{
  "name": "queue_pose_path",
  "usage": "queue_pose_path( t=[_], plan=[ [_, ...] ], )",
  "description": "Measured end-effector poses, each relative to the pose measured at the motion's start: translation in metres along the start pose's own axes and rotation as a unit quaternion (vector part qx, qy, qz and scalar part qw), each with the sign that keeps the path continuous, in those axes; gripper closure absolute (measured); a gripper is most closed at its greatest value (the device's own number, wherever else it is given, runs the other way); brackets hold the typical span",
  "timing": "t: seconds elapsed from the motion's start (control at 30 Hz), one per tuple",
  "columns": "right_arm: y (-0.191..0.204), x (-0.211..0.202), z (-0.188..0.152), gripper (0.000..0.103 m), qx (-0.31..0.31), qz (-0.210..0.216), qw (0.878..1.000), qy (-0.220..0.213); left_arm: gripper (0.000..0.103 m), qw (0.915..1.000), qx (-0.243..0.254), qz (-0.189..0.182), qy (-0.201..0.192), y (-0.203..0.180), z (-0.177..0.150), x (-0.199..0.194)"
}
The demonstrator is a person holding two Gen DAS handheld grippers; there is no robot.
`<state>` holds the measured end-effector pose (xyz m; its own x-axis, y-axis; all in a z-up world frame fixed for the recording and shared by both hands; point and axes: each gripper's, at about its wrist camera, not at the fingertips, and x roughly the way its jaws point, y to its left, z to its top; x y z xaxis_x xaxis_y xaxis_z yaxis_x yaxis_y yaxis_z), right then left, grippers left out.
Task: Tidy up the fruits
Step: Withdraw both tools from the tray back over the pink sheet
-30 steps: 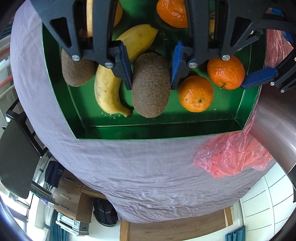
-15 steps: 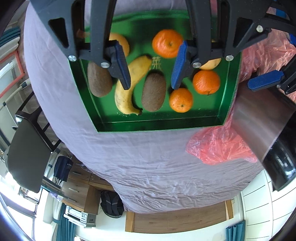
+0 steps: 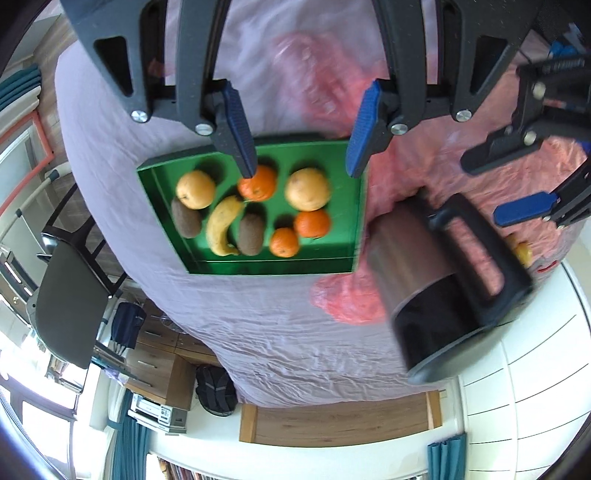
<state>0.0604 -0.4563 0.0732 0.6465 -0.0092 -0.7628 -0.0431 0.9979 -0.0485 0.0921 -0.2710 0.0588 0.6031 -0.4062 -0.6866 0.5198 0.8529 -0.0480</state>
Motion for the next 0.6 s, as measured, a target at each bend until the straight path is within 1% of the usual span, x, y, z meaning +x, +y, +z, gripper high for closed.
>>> queue_pose_path(
  t=[0.13, 0.27, 0.43, 0.6],
  plan=[
    [0.041, -0.021, -0.016, 0.04, -0.006, 0.022, 1.0, 0.006, 0.044, 0.9993, -0.009, 0.036, -0.003, 0.035, -0.022, -0.024],
    [0.084, -0.032, -0.026, 0.04, -0.015, 0.043, 0.999, 0.009, 0.044, 0.9969, -0.036, 0.07, 0.002, 0.078, -0.046, -0.041],
    [0.142, -0.036, -0.033, 0.04, -0.04, 0.067, 0.997, 0.016, 0.044, 0.9919, -0.063, 0.11, 0.0, 0.131, -0.073, -0.063],
    [0.196, -0.033, -0.034, 0.04, -0.075, 0.093, 0.992, 0.028, 0.044, 0.9848, -0.091, 0.147, -0.003, 0.178, -0.096, -0.083]
  ],
)
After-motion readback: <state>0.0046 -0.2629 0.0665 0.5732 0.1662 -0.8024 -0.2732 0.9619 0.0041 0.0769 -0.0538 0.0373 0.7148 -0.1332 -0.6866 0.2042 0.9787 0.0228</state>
